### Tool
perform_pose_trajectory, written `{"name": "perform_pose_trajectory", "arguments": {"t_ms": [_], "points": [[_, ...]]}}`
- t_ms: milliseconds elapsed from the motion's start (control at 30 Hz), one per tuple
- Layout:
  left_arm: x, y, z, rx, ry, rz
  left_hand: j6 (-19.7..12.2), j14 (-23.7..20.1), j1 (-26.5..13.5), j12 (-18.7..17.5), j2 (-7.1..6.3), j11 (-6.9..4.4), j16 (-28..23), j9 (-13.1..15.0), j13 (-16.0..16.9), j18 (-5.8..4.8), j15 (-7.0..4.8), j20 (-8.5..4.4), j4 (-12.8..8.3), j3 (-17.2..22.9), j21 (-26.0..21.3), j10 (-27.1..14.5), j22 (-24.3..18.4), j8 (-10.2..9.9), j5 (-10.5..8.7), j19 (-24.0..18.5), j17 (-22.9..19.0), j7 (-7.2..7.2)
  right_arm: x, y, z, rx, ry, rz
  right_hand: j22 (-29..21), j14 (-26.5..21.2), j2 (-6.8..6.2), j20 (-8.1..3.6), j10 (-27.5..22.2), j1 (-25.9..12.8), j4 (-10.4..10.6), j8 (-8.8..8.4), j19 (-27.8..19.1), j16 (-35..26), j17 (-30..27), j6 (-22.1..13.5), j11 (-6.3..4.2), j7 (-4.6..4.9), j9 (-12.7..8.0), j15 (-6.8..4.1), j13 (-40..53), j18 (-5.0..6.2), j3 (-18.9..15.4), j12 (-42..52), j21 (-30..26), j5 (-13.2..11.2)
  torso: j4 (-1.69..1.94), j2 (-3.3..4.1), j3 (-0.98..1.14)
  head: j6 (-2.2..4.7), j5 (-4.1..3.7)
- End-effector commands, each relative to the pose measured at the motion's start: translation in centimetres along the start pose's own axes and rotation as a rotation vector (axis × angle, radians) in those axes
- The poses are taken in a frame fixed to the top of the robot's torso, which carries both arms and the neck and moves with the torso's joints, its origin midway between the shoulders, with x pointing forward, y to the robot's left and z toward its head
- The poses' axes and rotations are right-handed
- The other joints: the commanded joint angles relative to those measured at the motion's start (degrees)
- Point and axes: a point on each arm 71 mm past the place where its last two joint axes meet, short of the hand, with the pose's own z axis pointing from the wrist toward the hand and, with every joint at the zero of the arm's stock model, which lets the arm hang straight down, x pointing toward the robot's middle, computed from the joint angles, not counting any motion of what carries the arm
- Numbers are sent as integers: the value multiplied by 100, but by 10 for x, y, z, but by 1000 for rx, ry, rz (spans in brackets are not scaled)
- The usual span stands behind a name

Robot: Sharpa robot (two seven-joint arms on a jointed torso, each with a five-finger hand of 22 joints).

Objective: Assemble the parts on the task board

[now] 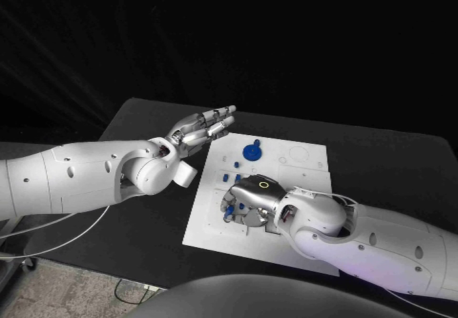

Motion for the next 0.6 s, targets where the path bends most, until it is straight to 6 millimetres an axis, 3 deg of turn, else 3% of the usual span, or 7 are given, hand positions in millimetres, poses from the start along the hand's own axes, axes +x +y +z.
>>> {"name": "perform_pose_trajectory", "arguments": {"t_ms": [33, 600], "points": [[3, 0, 0, 6, 24, -13, 19, -10, 26, 26, 38, -17, 21, 1, 9, -65, 49, -4, 20, -22, 23, -3, -9, 27, 27, 23, 6, 18, 4, -2, 0, 11, 14, -10, 437, -7, -44, -36, 248, 11, 8, -30, -20, -32, -9, -17, -204, -7, 0, -36, 6, -74, 22, 3, -40, 38, 5, 5, -2, 0, 7], [3, 0, 1, -1, 28, -15, 79, -11, 46, 24, 72, -42, 22, 9, 9, -83, 57, -4, 23, -31, 23, 0, -15, 48, 39, 25, 6, 98, 10, -4, 0, 25, 43, -6, 415, -40, -55, -32, 241, 24, 0, -70, -61, -87, -74, -58, -187, 13, -9, -25, -10, -63, 33, -42, -149, 48, 5, -1, -1, 0, 17]]}}
